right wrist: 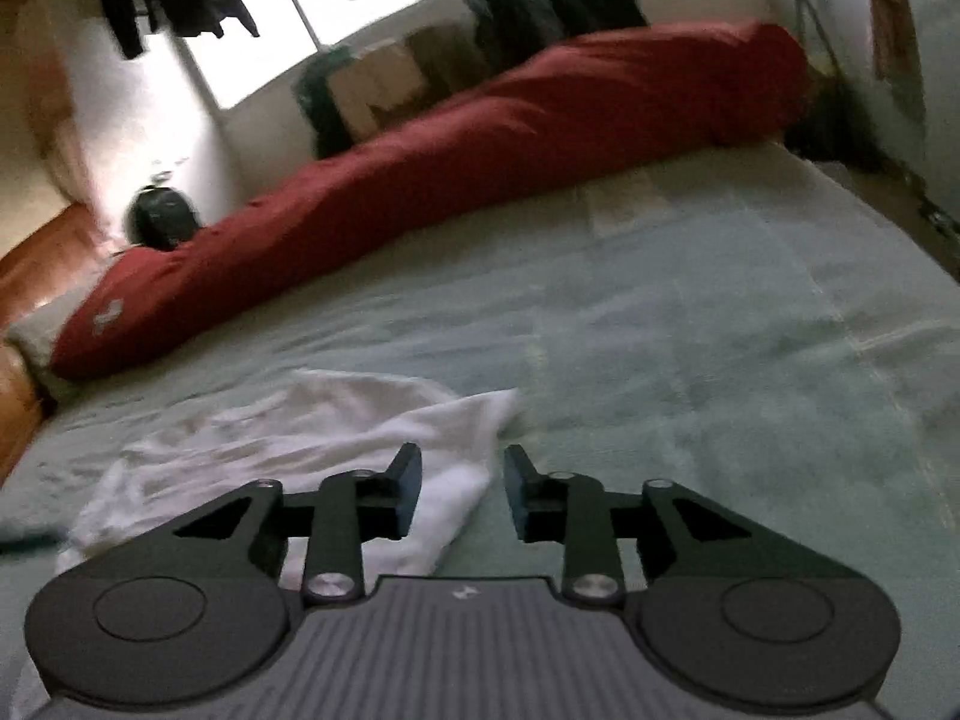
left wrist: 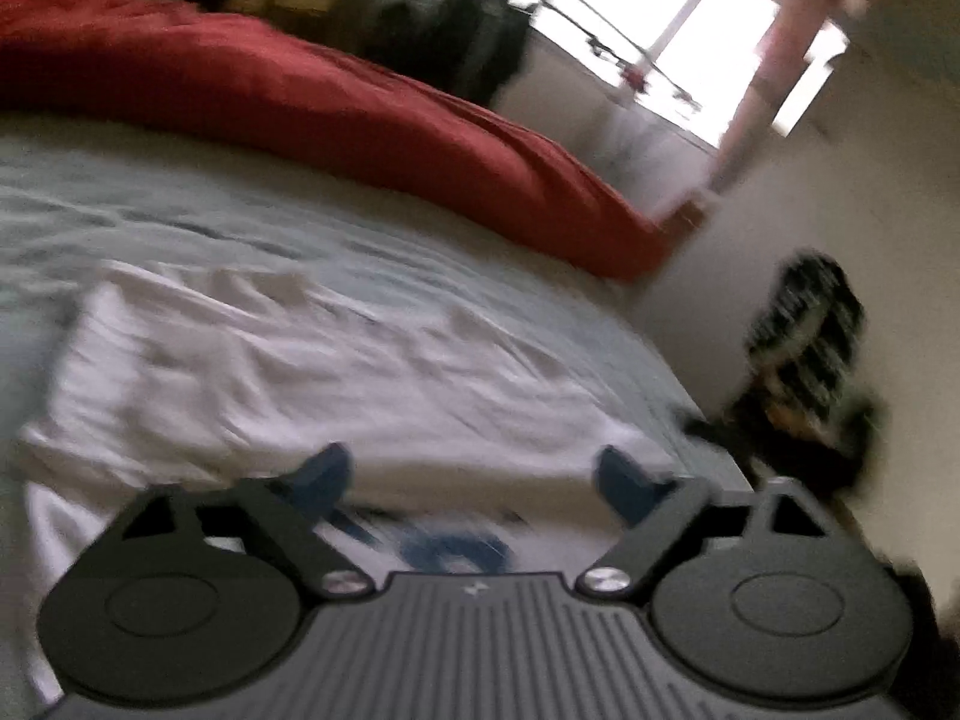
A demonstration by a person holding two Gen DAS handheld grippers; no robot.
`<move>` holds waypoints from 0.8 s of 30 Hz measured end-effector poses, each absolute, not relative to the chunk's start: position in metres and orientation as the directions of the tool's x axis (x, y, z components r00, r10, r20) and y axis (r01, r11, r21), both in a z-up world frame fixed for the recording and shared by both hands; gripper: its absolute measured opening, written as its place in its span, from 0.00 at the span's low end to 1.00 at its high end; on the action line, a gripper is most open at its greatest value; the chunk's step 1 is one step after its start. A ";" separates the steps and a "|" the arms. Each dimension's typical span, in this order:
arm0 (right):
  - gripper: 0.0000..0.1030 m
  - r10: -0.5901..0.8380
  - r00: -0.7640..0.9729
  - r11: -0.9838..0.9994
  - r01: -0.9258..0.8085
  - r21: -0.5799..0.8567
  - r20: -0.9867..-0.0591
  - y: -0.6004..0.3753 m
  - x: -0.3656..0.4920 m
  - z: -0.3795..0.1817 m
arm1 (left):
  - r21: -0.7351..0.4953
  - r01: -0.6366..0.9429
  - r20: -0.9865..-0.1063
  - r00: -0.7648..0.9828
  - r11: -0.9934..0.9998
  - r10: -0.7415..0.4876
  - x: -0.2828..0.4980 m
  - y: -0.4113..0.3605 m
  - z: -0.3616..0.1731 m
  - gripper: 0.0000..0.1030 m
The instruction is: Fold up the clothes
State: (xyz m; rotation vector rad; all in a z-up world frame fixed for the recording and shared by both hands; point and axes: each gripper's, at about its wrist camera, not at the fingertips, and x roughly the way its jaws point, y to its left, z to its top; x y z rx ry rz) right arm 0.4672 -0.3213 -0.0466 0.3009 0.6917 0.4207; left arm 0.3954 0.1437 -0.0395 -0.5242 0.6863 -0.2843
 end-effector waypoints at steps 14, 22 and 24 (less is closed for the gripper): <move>0.49 0.599 0.612 0.792 -0.359 0.493 -0.517 -0.292 0.378 -0.040 | -0.711 -0.123 -0.563 0.689 0.693 -0.456 0.418 0.179 -0.082 0.67; 0.52 0.622 0.585 0.782 -0.438 0.442 -0.520 -0.248 0.369 -0.038 | -0.746 -0.155 -0.544 0.703 0.647 -0.459 0.411 0.205 -0.096 0.75; 0.52 0.624 0.586 0.781 -0.442 0.441 -0.517 -0.247 0.366 -0.038 | -0.742 -0.164 -0.547 0.708 0.650 -0.446 0.409 0.208 -0.099 0.76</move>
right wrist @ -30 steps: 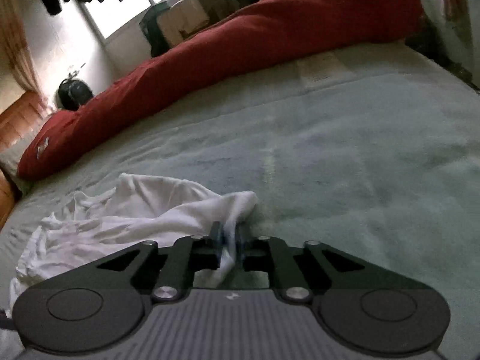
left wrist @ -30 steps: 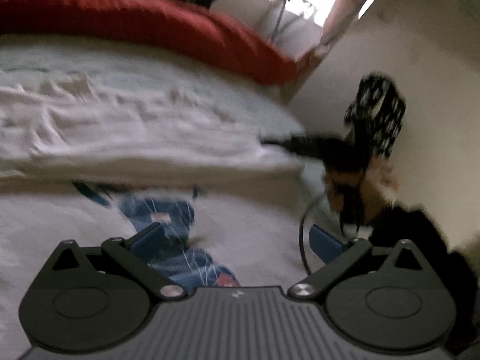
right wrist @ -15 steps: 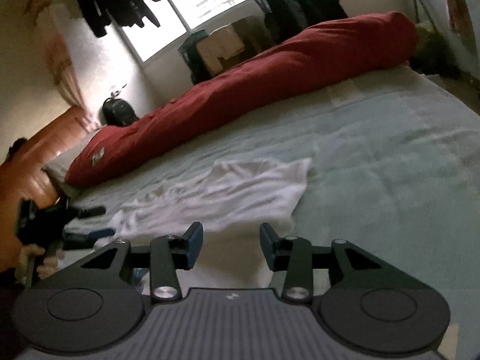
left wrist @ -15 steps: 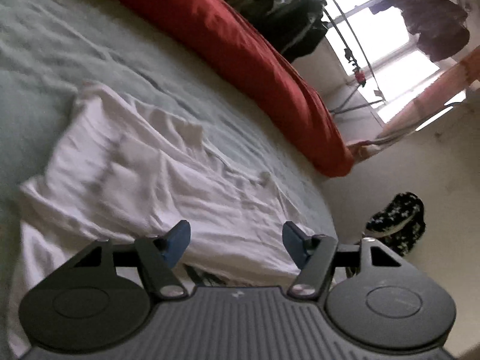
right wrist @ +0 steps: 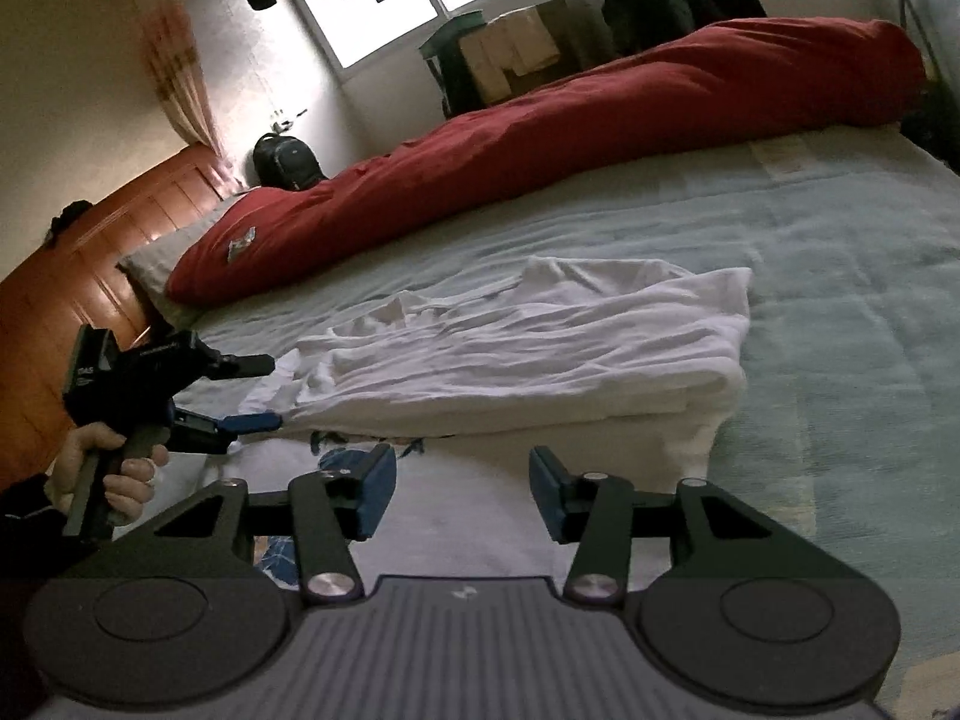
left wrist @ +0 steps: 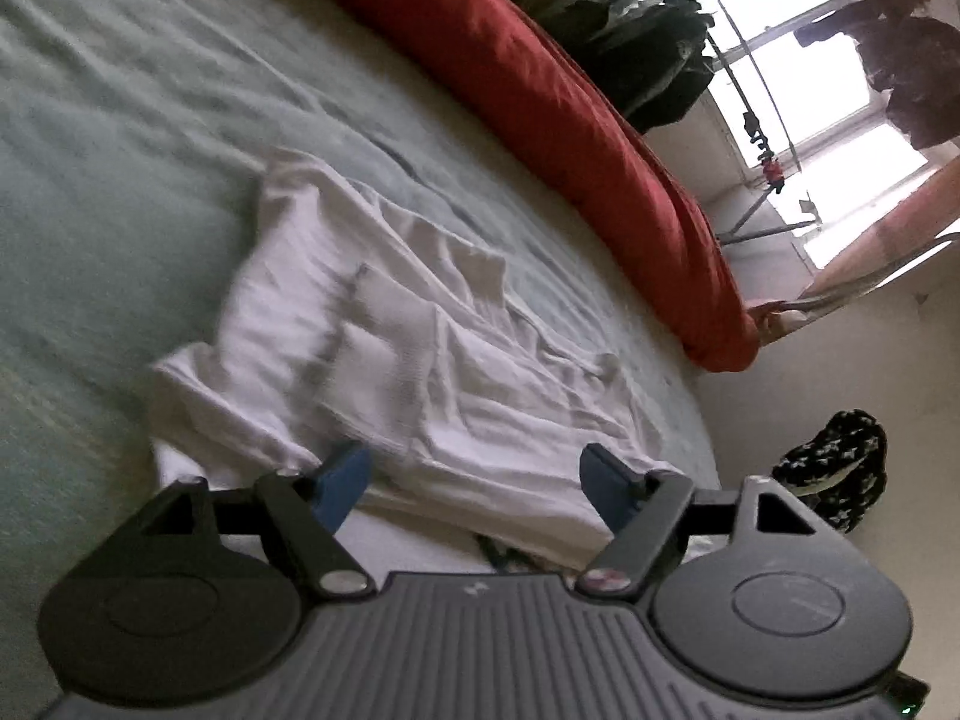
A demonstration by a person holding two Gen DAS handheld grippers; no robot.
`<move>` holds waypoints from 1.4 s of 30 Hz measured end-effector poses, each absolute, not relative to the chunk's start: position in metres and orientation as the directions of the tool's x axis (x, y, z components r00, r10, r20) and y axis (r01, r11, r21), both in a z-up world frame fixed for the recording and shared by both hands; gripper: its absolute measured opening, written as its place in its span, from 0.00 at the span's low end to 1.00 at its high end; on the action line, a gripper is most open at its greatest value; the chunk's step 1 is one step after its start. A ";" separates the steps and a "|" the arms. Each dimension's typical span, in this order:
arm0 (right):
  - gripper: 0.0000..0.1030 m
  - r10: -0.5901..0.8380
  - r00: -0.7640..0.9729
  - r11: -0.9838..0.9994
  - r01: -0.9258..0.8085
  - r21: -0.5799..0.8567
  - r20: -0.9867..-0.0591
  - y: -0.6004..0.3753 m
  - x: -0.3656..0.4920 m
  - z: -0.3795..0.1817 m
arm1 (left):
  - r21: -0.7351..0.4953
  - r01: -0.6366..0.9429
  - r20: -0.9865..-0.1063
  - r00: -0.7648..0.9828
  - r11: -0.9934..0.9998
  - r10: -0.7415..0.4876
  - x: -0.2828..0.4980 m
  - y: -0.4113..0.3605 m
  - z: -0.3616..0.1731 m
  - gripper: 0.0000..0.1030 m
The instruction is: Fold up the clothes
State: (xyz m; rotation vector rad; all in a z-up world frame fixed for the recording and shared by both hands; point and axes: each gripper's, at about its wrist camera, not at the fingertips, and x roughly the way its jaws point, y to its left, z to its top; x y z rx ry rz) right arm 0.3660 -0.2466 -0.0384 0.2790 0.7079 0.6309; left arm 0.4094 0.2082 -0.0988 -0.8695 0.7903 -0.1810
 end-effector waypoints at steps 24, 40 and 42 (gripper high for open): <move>0.56 0.642 0.570 0.766 -0.462 0.447 -0.513 -0.235 0.354 -0.043 | -0.831 -0.122 -0.402 0.806 0.543 -0.435 0.415 0.201 -0.101 0.85; 0.56 0.526 0.602 0.610 -0.759 -0.226 -0.601 -0.004 0.399 -0.039 | -0.833 -0.027 -0.367 0.774 0.553 -0.516 0.418 0.210 -0.095 0.85; 0.56 0.493 0.616 0.600 -0.752 -0.272 -0.615 0.014 0.405 -0.050 | -0.832 -0.013 -0.366 0.765 0.555 -0.530 0.419 0.210 -0.094 0.85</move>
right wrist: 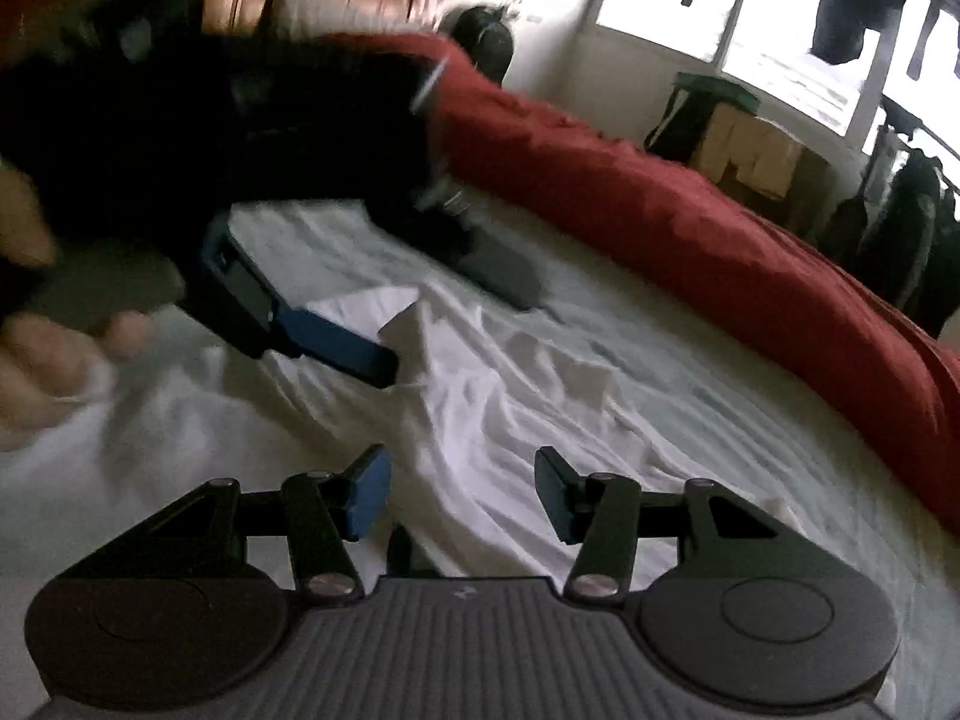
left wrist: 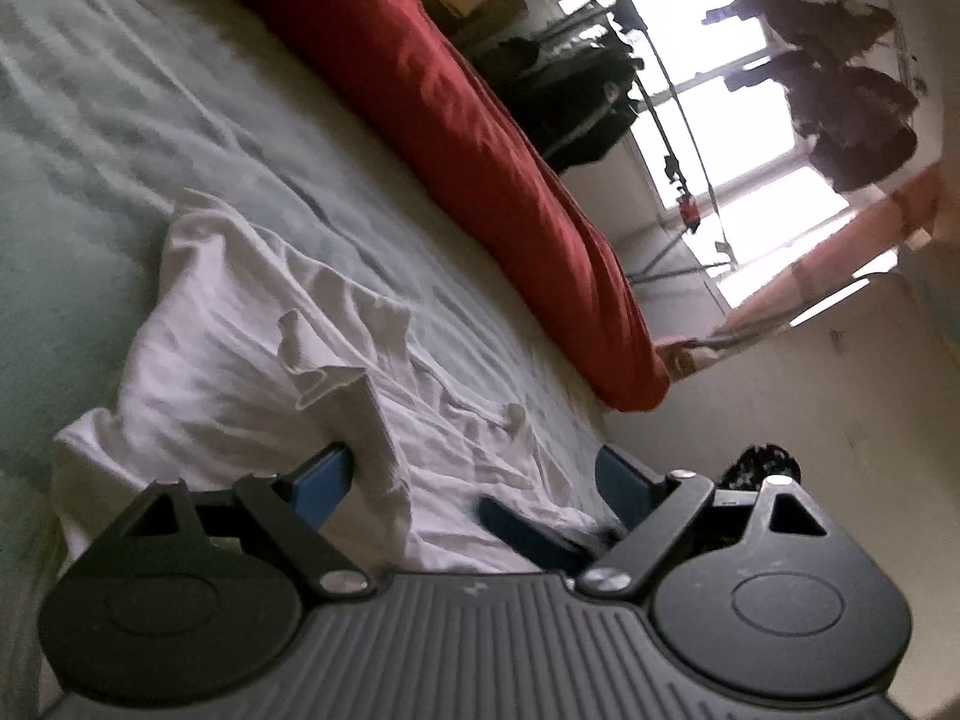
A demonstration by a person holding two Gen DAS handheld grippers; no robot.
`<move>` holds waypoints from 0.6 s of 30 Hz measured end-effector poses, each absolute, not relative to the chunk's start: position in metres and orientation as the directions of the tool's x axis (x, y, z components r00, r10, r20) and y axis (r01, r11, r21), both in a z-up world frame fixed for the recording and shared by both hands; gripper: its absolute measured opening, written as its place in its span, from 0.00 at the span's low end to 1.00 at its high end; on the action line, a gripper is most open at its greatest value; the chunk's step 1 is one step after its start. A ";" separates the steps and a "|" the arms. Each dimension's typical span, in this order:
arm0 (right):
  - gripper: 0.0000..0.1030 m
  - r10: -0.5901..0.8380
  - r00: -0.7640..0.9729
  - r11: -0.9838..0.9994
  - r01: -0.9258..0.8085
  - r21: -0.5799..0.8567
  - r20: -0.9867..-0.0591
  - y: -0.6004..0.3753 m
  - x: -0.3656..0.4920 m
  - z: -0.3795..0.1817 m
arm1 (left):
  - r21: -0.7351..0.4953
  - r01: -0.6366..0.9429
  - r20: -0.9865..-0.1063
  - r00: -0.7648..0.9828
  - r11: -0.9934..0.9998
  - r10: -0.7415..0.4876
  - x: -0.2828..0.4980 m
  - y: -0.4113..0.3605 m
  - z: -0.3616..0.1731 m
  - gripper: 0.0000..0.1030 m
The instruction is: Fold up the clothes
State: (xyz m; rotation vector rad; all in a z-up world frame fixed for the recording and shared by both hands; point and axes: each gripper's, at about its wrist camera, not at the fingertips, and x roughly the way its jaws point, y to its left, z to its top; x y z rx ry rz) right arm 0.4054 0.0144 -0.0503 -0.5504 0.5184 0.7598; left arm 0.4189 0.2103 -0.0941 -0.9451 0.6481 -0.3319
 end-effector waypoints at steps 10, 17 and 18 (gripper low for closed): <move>0.56 0.434 0.714 0.711 -0.646 -0.277 -0.550 0.002 0.417 -0.049 | -0.849 -0.052 -0.368 0.771 0.525 -0.519 0.412 0.220 -0.100 0.86; 0.56 0.449 0.711 0.756 -0.625 -0.194 -0.541 -0.005 0.425 -0.045 | -0.890 -0.070 -0.357 0.721 0.450 -0.594 0.412 0.208 -0.116 0.87; 0.56 0.464 0.703 0.755 -0.632 -0.175 -0.539 -0.006 0.426 -0.043 | -0.902 -0.072 -0.345 0.714 0.426 -0.609 0.413 0.207 -0.118 0.87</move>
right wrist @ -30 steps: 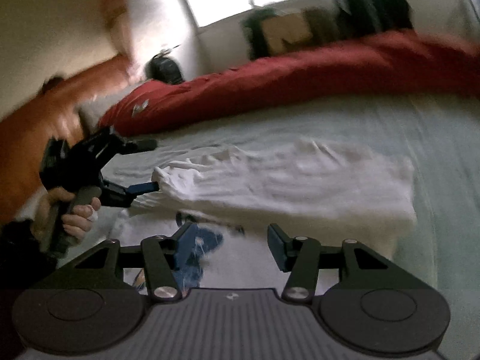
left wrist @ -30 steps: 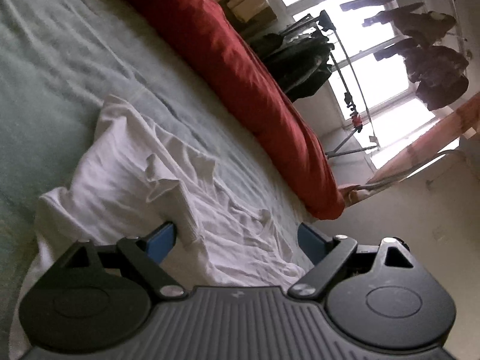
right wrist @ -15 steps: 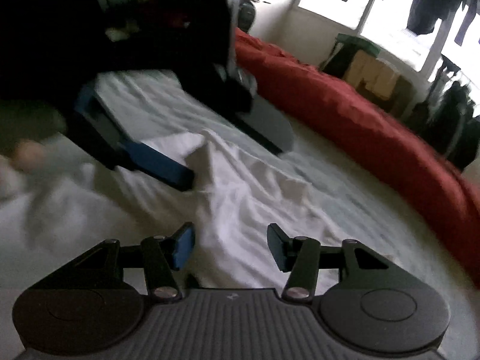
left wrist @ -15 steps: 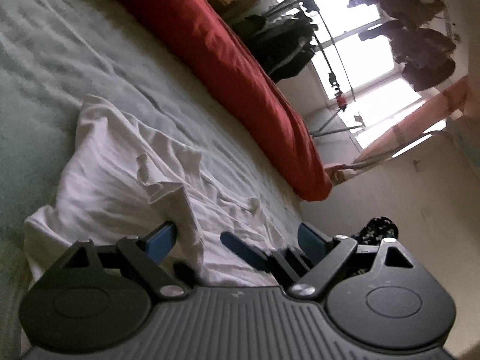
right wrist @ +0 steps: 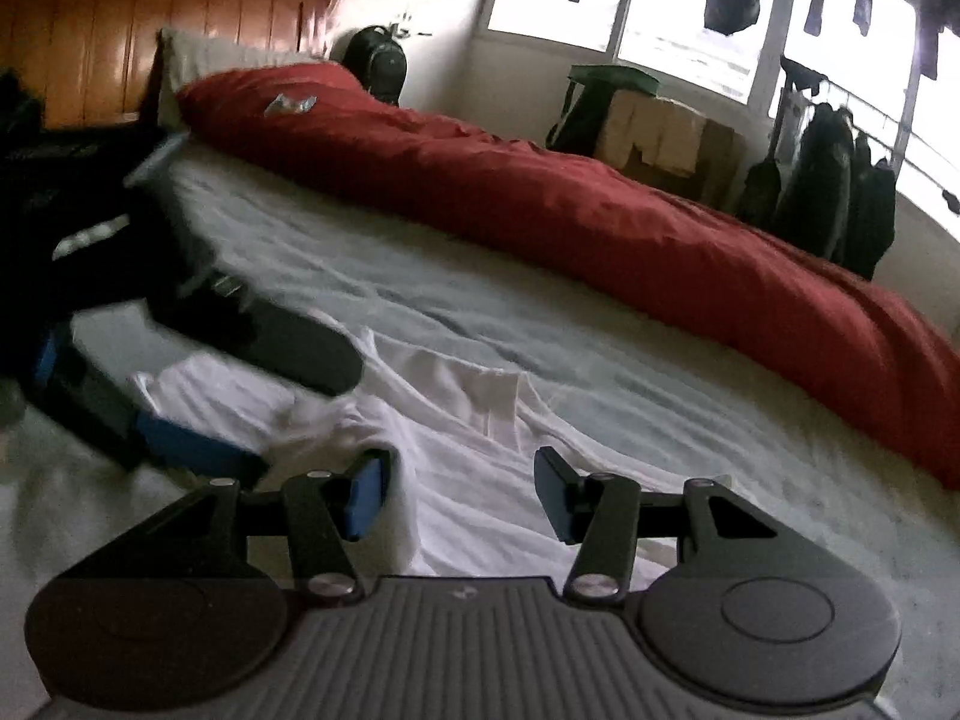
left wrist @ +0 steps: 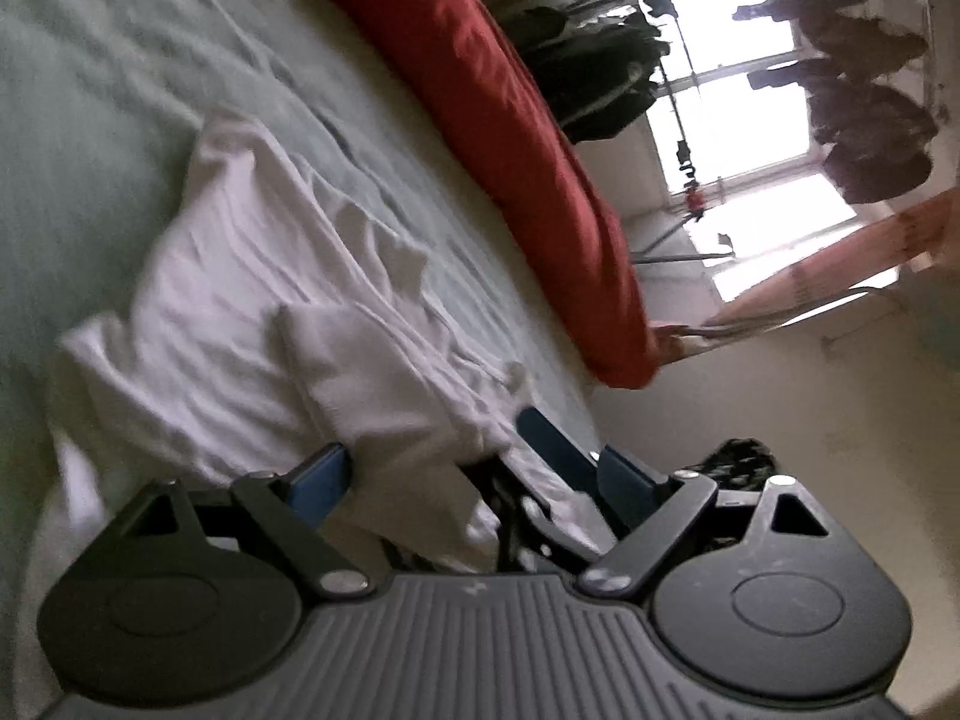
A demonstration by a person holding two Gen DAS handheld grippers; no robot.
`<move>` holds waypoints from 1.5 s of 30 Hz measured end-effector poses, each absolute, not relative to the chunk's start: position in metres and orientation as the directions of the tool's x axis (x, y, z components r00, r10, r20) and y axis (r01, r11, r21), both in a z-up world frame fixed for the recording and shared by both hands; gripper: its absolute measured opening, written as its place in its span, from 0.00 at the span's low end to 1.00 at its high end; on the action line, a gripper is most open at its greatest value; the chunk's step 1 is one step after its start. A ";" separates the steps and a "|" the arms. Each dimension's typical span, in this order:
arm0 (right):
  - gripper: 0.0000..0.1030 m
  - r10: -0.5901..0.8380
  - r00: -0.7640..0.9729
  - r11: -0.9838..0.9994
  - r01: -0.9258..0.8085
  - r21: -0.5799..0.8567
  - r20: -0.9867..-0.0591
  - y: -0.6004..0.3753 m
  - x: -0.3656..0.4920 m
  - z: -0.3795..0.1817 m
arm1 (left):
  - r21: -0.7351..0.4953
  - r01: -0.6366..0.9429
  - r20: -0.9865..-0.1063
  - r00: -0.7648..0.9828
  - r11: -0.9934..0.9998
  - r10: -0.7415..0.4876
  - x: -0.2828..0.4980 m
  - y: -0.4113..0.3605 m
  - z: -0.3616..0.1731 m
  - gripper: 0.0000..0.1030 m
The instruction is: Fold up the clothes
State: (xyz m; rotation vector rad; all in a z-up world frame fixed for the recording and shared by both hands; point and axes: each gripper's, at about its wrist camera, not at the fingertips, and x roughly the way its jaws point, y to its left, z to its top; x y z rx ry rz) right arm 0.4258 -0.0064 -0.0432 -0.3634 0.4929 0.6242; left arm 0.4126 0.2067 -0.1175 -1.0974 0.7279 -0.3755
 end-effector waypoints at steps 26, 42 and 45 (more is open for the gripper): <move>0.58 0.514 0.656 0.686 -0.701 -0.195 -0.552 -0.020 0.383 -0.049 | -0.897 -0.142 -0.369 0.761 0.419 -0.533 0.453 0.203 -0.129 0.87; 0.61 0.519 0.621 0.693 -0.708 -0.136 -0.588 -0.073 0.327 -0.044 | -0.716 -0.192 -0.572 0.711 0.671 -0.408 0.451 0.202 -0.132 0.13; 0.61 0.504 0.630 0.727 -0.679 -0.105 -0.591 -0.091 0.318 -0.045 | -0.734 -0.200 -0.560 0.719 0.649 -0.411 0.449 0.201 -0.130 0.13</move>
